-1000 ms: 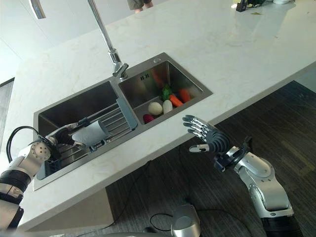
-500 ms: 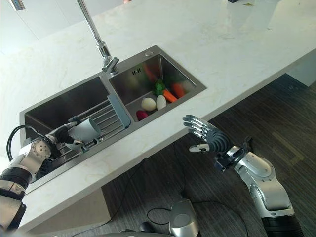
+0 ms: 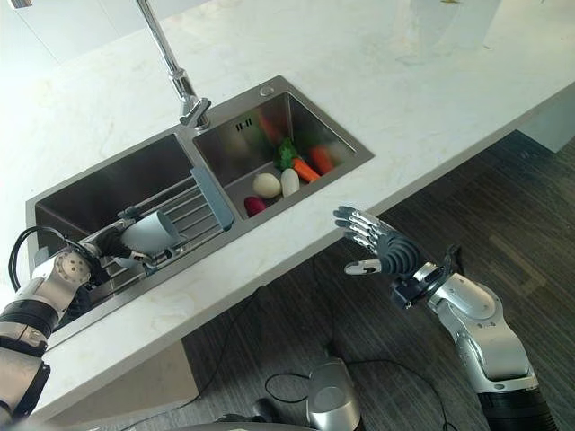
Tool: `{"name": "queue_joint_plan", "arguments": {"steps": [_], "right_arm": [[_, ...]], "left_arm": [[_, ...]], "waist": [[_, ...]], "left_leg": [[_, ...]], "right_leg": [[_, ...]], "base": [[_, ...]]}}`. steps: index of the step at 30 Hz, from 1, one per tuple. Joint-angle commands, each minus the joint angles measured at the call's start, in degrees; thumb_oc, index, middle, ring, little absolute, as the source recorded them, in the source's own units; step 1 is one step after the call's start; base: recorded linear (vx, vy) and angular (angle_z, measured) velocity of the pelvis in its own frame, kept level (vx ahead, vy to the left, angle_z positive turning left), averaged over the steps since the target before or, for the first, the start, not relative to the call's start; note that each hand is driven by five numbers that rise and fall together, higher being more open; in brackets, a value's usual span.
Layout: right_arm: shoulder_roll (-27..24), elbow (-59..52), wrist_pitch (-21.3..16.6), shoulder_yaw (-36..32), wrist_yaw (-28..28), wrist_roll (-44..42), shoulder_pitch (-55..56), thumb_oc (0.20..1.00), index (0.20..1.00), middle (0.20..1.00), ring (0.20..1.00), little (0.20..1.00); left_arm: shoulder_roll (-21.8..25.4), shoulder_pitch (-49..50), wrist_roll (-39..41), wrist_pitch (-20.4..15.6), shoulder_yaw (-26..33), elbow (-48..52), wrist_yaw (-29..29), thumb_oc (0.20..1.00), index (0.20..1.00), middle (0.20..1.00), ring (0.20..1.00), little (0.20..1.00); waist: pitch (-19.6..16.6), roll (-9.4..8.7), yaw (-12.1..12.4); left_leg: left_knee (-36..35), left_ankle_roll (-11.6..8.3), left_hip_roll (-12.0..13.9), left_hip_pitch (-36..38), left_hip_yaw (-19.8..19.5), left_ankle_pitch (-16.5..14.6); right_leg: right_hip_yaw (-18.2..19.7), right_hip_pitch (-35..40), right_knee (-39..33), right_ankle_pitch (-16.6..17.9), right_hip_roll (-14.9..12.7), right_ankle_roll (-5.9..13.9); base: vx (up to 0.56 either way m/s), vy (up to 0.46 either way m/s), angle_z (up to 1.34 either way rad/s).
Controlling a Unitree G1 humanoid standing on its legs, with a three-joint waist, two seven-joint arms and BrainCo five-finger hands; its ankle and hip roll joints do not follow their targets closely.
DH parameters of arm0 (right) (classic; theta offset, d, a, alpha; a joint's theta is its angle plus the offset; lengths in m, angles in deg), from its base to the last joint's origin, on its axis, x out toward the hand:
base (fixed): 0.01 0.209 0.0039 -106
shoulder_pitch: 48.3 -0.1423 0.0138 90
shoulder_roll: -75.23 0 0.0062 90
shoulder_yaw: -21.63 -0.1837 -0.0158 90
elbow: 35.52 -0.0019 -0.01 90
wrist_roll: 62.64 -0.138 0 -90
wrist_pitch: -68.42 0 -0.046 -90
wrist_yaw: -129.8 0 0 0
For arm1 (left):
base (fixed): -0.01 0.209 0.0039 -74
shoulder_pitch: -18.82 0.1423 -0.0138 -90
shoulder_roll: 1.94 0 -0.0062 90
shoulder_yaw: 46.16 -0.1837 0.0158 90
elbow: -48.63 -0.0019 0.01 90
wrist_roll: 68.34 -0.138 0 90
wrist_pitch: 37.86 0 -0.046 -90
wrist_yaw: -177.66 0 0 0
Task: Place the dishes in the dishwasher.
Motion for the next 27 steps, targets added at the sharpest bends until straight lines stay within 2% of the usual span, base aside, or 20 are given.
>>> {"name": "queue_joint_plan", "arguments": {"steps": [1, 11, 12, 14, 16, 22, 26, 27], "right_arm": [[-1.0, -3.4, -3.7, 0.4, -1.0, -0.6, -3.6, 1.0, 1.0, 1.0, 1.0, 1.0], [-1.4, -2.9, -4.8, 2.0, -2.3, -1.0, -5.6, 1.0, 1.0, 1.0, 1.0, 1.0], [-1.5, -2.9, -4.8, 2.1, -2.0, -0.9, -5.6, 1.0, 1.0, 1.0, 1.0, 1.0], [-1.5, -2.9, -4.9, 2.0, -1.6, -0.9, -5.5, 1.0, 1.0, 1.0, 1.0, 1.0], [-1.8, -3.0, -4.6, 2.1, -1.5, -1.2, -5.8, 1.0, 1.0, 1.0, 1.0, 1.0], [-1.6, -3.9, -3.8, 3.3, -1.8, -1.2, -6.6, 1.0, 1.0, 1.0, 1.0, 1.0], [-1.6, -4.0, -3.4, 3.6, -1.5, -1.3, -6.6, 1.0, 1.0, 1.0, 1.0, 1.0], [-1.1, -4.4, -3.4, 3.6, -1.4, -1.2, -5.9, 1.0, 1.0, 1.0, 1.0, 1.0]], "left_arm": [[2.3, -1.3, 0.9, 0.0, 1.1, -2.2, 0.8, 1.0, 1.0, 1.0, 1.0, 1.0], [1.8, -3.9, -0.2, 1.6, -2.3, -5.5, -1.3, 1.0, 1.0, 1.0, 1.0, 1.0], [1.5, -4.0, -0.3, 1.9, -2.6, -6.4, -2.3, 0.752, 0.752, 0.752, 0.752, 0.752], [1.1, -3.8, -1.8, 2.4, -3.4, -7.2, -5.2, 0.2, 0.2, 0.2, 0.2, 0.2], [0.5, -3.6, -3.0, 4.2, -4.3, -8.2, -7.1, 0.2, 0.2, 0.2, 0.2, 0.2], [-2.5, -3.5, -5.0, 6.8, -5.7, -12.2, -6.3, 0.2, 0.2, 0.2, 0.2, 0.2], [-3.5, -2.9, -4.6, 5.2, -5.9, -13.0, -6.2, 0.2, 0.2, 0.2, 0.2, 0.2], [-4.2, -2.4, -4.5, 3.5, -5.8, -11.9, -4.1, 0.2, 0.2, 0.2, 0.2, 0.2]], "waist": [[-2.8, -1.33, 0.6], [-1.7, -2.04, 0.4], [-1.8, -2.05, 0.2], [-2.0, -2.04, 0.0], [-2.1, -1.96, -0.3], [-2.4, -1.95, -1.1], [-2.9, -1.83, -1.4], [-3.1, -1.74, -1.4]], "left_leg": [[6.0, -4.03, 4.4, -5.9, -5.7, -1.2], [6.0, -4.01, 4.5, -6.8, -5.7, -1.0], [6.0, -3.94, 4.5, -6.7, -5.6, -1.1], [6.0, -3.96, 4.6, -6.6, -5.3, -1.1], [6.0, -4.06, 4.7, -6.5, -5.1, -1.2], [6.0, -3.97, 4.8, -6.2, -4.6, -1.5], [6.0, -3.93, 4.9, -5.8, -4.1, -1.7], [6.0, -3.84, 4.8, -5.5, -3.9, -1.8]], "right_leg": [[0.3, -0.1, 1.2, -1.2, -4.7, 5.67], [0.6, -1.1, 1.2, -0.7, -4.4, 5.52], [0.6, -1.1, 1.2, -0.8, -4.4, 5.52], [0.6, -1.1, 1.2, -0.8, -4.4, 5.56], [0.7, -1.2, 1.2, -0.7, -4.2, 5.51], [1.1, -1.3, 1.2, -0.9, -3.9, 5.42], [1.1, -1.1, 1.2, -1.0, -3.9, 5.44], [1.0, -0.9, 1.2, -1.1, -4.0, 5.47]], "base": [[-0.02, 0.005, -0.09], [-0.05, -0.005, -0.04], [-0.01, 0.001, -0.06], [0.0, -0.003, -0.02], [0.0, 0.0, 0.0], [-0.02, -0.011, -0.02], [0.0, -0.009, 0.0], [-0.01, -0.039, 0.0]]}}
